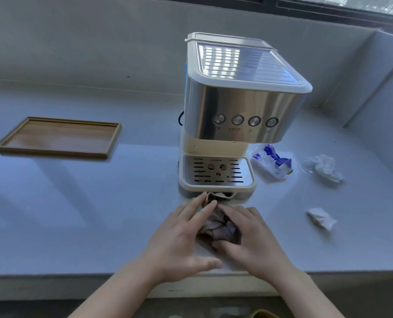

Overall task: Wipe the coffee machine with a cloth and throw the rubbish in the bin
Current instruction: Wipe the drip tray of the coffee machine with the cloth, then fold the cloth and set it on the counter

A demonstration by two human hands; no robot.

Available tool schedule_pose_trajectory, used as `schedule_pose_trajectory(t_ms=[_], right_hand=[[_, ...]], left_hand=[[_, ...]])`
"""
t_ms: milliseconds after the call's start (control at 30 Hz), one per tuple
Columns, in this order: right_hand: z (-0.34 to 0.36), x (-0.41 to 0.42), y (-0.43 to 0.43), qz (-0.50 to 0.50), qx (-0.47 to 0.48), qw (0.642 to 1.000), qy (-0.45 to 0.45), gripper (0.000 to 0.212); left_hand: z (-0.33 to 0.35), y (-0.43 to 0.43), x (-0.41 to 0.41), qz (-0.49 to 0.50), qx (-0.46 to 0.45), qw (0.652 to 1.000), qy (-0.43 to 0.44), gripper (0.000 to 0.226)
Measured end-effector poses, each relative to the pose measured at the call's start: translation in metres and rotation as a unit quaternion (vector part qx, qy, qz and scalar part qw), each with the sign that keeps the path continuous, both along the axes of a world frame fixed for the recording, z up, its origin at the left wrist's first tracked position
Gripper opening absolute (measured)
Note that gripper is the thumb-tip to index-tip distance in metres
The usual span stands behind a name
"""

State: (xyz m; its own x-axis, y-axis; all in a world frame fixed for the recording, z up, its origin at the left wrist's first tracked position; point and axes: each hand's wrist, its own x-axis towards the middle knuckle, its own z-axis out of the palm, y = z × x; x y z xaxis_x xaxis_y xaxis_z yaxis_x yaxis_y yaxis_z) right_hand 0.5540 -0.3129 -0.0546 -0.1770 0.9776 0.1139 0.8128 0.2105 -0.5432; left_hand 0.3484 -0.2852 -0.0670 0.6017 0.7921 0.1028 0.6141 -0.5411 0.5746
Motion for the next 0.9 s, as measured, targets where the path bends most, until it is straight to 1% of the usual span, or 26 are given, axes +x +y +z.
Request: schedule_pose_trajectory(t_ms=[33,67,133,167,267,367,467,633,733,900], right_hand=[[0.004,-0.006,0.004,0.025,-0.001,1.0,0.001,0.055],[0.008,-0.011,0.008,0.046,-0.009,0.999,0.003,0.05],[0.014,-0.019,0.013,0.069,-0.032,0.997,0.016,0.053],[0.016,-0.022,0.014,0.074,-0.035,0.996,0.019,0.055],[0.018,-0.032,0.015,0.09,-0.022,0.996,0.011,0.06],[0.024,-0.053,0.022,0.118,-0.003,0.993,0.004,0.061],[0.031,-0.078,0.03,0.148,0.022,0.989,0.002,0.064],[0.043,-0.123,0.051,0.199,0.056,0.978,-0.028,0.062],[0.047,-0.155,0.066,0.215,0.075,0.973,-0.04,0.06],[0.045,-0.203,0.088,0.228,0.077,0.97,-0.041,0.046]], left_hand=[[0.0,0.002,0.003,-0.002,0.019,0.999,0.029,0.111],[0.0,0.005,0.004,0.006,0.038,0.998,0.052,0.112],[0.002,0.009,0.003,0.041,0.06,0.994,0.077,0.106],[0.004,0.01,0.001,0.061,0.055,0.994,0.072,0.097],[0.008,0.007,-0.014,0.104,0.02,0.994,0.015,0.065],[0.012,0.004,-0.036,0.153,0.009,0.988,-0.033,0.046],[0.023,0.001,-0.062,0.186,0.026,0.981,-0.037,0.045],[0.048,0.001,-0.111,0.218,0.067,0.974,0.01,0.045],[0.057,0.004,-0.139,0.244,0.075,0.966,0.032,0.047],[0.056,0.018,-0.178,0.278,0.094,0.953,0.076,0.048]])
